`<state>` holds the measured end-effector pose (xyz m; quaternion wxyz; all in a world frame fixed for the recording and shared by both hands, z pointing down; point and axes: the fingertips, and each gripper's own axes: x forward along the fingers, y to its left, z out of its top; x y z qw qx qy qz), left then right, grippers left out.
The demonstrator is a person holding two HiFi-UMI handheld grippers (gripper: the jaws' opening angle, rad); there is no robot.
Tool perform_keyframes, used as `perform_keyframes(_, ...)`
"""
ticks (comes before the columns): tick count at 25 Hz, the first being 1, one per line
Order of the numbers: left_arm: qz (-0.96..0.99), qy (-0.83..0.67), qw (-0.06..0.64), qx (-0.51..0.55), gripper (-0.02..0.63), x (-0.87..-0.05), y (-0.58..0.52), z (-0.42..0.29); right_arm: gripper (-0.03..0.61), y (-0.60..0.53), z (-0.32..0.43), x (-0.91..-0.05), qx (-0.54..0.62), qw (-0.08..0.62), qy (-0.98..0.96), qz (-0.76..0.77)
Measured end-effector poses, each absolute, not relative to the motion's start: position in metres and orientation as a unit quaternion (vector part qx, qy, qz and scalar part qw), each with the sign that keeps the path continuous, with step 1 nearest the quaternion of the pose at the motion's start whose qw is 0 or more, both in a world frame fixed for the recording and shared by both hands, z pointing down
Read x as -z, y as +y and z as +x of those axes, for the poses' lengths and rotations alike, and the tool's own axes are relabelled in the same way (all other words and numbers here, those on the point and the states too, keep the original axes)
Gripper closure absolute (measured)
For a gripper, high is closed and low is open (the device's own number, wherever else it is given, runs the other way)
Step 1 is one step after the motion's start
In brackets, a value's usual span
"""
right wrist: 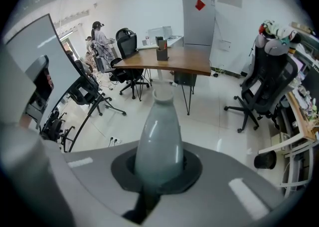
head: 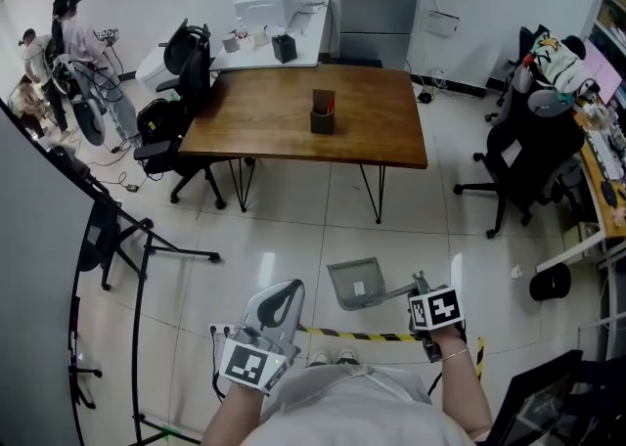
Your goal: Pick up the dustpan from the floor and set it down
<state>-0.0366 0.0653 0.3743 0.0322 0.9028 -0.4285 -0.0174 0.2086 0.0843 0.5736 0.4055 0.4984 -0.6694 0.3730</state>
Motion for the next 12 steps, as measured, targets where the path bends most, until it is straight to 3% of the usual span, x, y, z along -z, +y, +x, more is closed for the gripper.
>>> perform_keyframes(12,0.894,-0.446,0.030,0.043,0.601,-0.363,0.059,-0.030,0.576,0.071,0.214,-0.574,-0.375,0.398,-0.682,0.486)
